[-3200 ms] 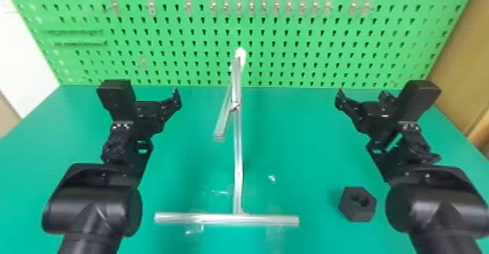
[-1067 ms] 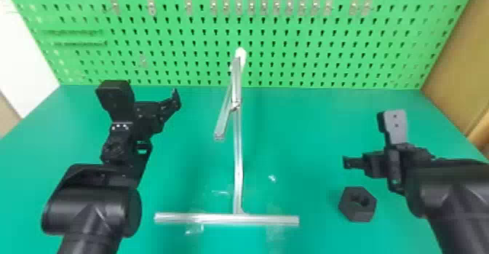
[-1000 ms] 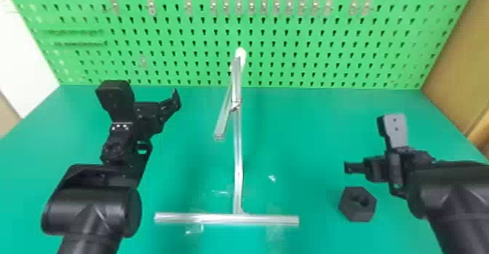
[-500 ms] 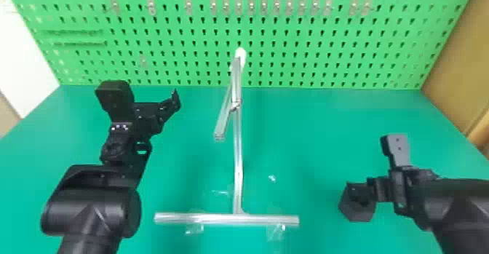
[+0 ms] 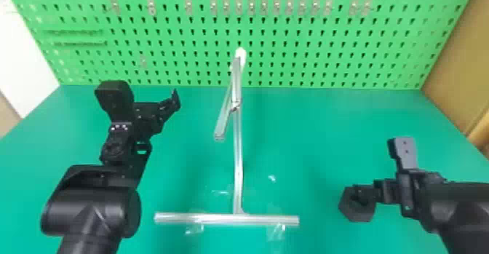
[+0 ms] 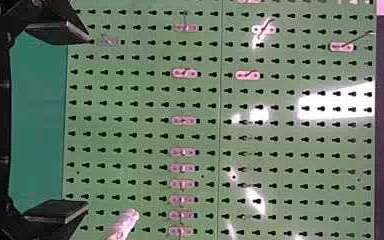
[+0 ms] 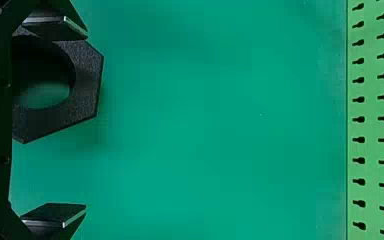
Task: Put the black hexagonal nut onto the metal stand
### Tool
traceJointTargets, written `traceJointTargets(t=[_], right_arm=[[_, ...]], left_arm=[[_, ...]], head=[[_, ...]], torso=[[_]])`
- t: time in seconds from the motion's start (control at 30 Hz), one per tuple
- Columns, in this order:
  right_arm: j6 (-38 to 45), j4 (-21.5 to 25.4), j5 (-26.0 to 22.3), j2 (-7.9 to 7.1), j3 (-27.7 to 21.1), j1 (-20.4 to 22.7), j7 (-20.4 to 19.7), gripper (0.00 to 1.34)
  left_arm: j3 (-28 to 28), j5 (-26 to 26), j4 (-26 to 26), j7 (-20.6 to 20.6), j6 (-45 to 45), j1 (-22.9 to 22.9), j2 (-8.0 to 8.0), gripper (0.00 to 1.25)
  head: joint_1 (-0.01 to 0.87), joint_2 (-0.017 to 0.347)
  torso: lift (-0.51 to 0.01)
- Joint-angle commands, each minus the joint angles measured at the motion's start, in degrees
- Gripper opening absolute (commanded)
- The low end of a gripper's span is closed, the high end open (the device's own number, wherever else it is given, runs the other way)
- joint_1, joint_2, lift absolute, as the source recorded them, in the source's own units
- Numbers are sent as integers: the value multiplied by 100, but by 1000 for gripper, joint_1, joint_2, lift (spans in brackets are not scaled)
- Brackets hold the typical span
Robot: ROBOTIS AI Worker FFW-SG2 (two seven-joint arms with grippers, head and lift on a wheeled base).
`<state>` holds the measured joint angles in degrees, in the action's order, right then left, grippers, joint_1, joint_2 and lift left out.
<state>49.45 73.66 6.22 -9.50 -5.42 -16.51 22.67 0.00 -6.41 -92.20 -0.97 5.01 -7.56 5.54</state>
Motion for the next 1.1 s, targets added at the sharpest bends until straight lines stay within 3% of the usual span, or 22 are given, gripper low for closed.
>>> traceJointTargets(t=[0.0, 0.83, 1.07], right_arm=[[-93, -97, 28, -8, -64, -10, 18, 1252], [-418, -563, 72, -52, -178, 34, 282, 1233], [-682, -730, 195, 36, -293, -28, 282, 1227]], left_arm=[[-9, 0, 0, 0, 0, 0, 0, 1134], [0, -18, 0, 0, -9, 9, 0, 1134], [0, -18, 9, 0, -9, 9, 0, 1134]], head=[[693, 81], [693, 81], [693, 81]], torso=[[-1], [-1], [-1]])
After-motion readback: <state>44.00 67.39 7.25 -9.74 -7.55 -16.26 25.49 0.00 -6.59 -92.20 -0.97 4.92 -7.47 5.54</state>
